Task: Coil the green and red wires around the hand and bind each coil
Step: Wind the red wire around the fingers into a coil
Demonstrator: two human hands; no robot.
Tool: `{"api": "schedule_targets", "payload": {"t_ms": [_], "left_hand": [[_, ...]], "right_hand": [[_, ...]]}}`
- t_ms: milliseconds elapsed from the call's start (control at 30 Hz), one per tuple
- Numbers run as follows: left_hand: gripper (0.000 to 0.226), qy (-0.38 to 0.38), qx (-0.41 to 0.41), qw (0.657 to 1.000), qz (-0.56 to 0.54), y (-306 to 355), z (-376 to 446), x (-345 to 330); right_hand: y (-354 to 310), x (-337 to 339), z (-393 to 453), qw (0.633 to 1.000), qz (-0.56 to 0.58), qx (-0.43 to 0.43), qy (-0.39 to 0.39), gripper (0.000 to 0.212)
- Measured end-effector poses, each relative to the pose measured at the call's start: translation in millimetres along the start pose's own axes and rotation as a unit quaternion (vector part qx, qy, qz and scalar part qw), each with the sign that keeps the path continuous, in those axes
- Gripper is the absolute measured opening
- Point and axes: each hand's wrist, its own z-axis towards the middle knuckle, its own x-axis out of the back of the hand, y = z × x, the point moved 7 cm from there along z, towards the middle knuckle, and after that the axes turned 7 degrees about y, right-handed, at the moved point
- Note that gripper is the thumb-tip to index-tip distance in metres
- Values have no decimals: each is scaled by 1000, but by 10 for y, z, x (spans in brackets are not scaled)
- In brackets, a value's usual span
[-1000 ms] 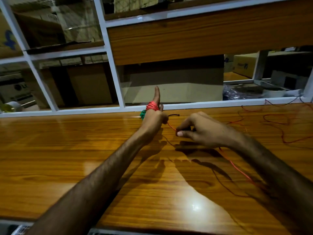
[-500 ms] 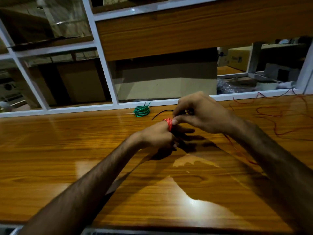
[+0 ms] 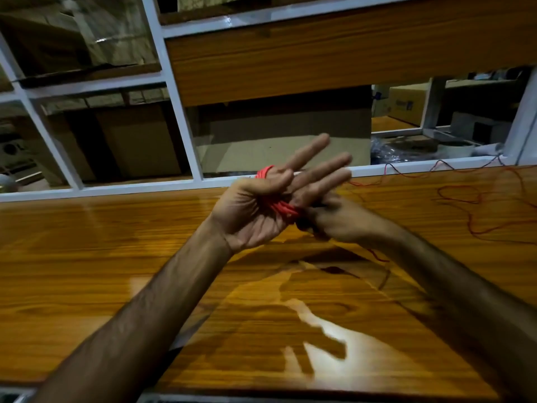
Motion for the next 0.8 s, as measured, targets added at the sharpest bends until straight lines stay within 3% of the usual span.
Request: {"api": "schedule_targets", "payload": {"t_ms": [67, 133, 233, 367, 467, 500, 567, 633, 733, 800], "left_hand": [[60, 92, -61, 993, -35, 129, 57, 128], [70, 208, -118, 968, -70, 236, 75, 403], [82, 351, -217, 911, 2, 379, -50, 744], [83, 373, -212, 888, 167, 382, -93, 881], [94, 356, -154, 824, 413, 307, -40, 911], [100, 332, -116, 819, 454, 223, -6, 909], [107, 299, -43, 838, 454, 43, 27, 913], [100, 269, 24, 868, 416, -111, 26, 809], [96, 228, 119, 927, 274, -304, -17, 582], [94, 195, 155, 943, 221, -383, -38, 470]], "right_hand": [[98, -104, 31, 999, -7, -45, -28, 27], [84, -193, 48, 997, -34, -37, -59, 31], [46, -266, 23, 994, -64, -31, -82, 30], [-1, -183, 46, 993, -106, -10, -42, 26], [-100, 3, 44, 993, -109, 35, 24, 19], [-142, 80, 47, 992, -97, 59, 51, 18], [-223, 199, 36, 983, -105, 113, 98, 19], [-242, 259, 42, 969, -144, 153, 129, 25], [-216, 354, 31, 955, -172, 173, 170, 42], [-210, 425, 29, 952, -161, 179, 189, 43]]}}
